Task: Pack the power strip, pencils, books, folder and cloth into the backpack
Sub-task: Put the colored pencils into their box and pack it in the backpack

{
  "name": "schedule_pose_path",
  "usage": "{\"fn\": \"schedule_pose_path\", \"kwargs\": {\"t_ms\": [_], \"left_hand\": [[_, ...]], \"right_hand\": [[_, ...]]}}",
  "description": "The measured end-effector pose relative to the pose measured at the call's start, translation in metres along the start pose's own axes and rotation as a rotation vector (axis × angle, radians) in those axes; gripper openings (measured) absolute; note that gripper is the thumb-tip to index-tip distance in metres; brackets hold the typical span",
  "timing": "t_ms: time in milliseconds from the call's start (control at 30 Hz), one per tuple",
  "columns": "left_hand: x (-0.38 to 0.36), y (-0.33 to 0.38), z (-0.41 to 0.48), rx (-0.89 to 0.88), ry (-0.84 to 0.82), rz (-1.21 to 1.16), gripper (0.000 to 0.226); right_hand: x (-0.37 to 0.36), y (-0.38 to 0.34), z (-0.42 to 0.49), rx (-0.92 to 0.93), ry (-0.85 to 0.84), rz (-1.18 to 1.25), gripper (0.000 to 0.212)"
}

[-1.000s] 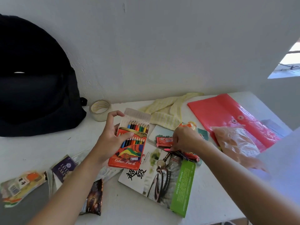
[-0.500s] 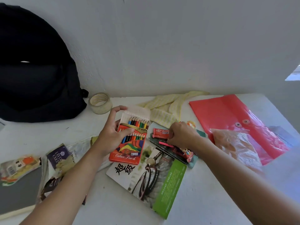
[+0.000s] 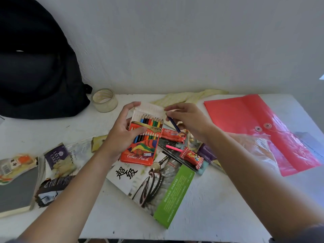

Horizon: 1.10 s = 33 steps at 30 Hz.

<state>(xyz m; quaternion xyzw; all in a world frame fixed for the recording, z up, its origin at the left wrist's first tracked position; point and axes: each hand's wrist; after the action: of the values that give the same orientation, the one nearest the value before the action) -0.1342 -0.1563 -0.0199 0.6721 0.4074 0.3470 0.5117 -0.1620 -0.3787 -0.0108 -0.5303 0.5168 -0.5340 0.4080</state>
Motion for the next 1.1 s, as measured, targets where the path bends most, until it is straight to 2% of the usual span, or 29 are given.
{"fn": "schedule_pose_path", "kwargs": {"t_ms": [167,267,400,567,700,767,867,900,967,1100], "left_hand": [[-0.002,0.002,0.002,0.004,0.002,-0.006,0.063],[-0.004,0.004,0.003,0.016,-0.004,-0.01,0.062],[-0.006,0.01,0.002,0.015,-0.005,0.019,0.063],[-0.004,0.014,0.003,-0.004,0.037,0.011,0.068],[-0.004,0.011,0.003,-0.002,0.037,0.01,0.074],[-0.005,0.01,0.003,0.0,0.04,0.008,0.071],[-0.002,0.007,0.006,0.017,0.057,-0.01,0.06],[0.001,0.005,0.006,0.027,0.067,-0.005,0.056],[0.006,0.003,0.008,0.04,0.086,0.004,0.051],[0.013,0.0,0.011,0.051,0.097,-0.011,0.042]], "right_hand": [[-0.019,-0.016,0.009,0.092,0.07,0.303,0.009],[-0.027,-0.029,0.016,0.183,0.15,0.335,0.01],[-0.04,-0.037,0.024,0.255,0.186,0.058,0.011],[-0.048,-0.028,0.027,0.39,0.117,-0.277,0.013],[-0.047,-0.022,0.023,0.43,0.023,-0.515,0.022],[-0.042,-0.018,0.021,0.478,0.043,-0.507,0.025],[-0.027,-0.016,0.016,0.466,0.11,-0.388,0.007],[-0.021,-0.014,0.015,0.436,0.115,-0.397,0.008],[-0.009,-0.008,0.013,0.369,0.026,-0.527,0.015],[-0.001,0.014,0.01,0.172,-0.33,-0.916,0.01]]}}
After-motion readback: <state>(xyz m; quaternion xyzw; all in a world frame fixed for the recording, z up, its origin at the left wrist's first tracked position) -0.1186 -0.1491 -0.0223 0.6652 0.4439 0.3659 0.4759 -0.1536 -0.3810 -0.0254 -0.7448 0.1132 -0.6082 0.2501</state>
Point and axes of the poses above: each hand's wrist, its own z-axis towards the middle knuckle, its own x-axis out of the back of the hand, y = z × x, and after that the axes turned 6 degrees about x, right-handed
